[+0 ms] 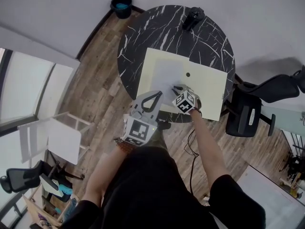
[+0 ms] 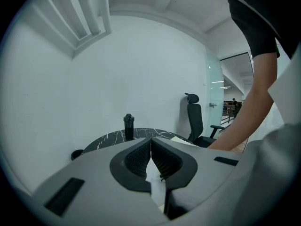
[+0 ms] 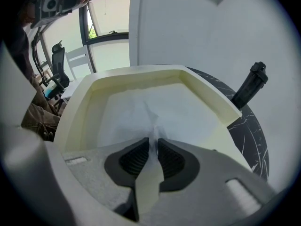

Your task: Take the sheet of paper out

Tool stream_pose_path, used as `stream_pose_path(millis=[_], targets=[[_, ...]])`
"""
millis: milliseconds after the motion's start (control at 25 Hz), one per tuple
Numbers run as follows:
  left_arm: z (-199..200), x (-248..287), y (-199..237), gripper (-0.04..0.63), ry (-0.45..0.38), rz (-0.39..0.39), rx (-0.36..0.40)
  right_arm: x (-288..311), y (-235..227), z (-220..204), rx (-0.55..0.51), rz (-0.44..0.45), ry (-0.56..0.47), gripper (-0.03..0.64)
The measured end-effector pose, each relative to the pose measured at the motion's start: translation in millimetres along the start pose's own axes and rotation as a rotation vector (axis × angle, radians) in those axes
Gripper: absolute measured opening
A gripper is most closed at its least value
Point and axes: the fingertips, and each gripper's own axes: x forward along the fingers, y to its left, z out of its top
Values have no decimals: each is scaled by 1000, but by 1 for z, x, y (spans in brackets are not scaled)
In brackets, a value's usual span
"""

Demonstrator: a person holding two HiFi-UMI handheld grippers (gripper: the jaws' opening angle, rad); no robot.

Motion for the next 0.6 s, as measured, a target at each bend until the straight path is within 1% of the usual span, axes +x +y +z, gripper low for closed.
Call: stream_pose_path(millis=[160,200,320,600], targets=[[-1,1,-1,2,0,0,-8,0,0,1,1,5,4,40],[-5,0,-2,2,6,2,-21,0,0,1,3,7,6,27],[-17,-2,-6,2,22,7,-56,-1,3,0,5,16,14,23],[-16,-10,-9,3,16,8,-46,-6,3,0,13,3,22,8]])
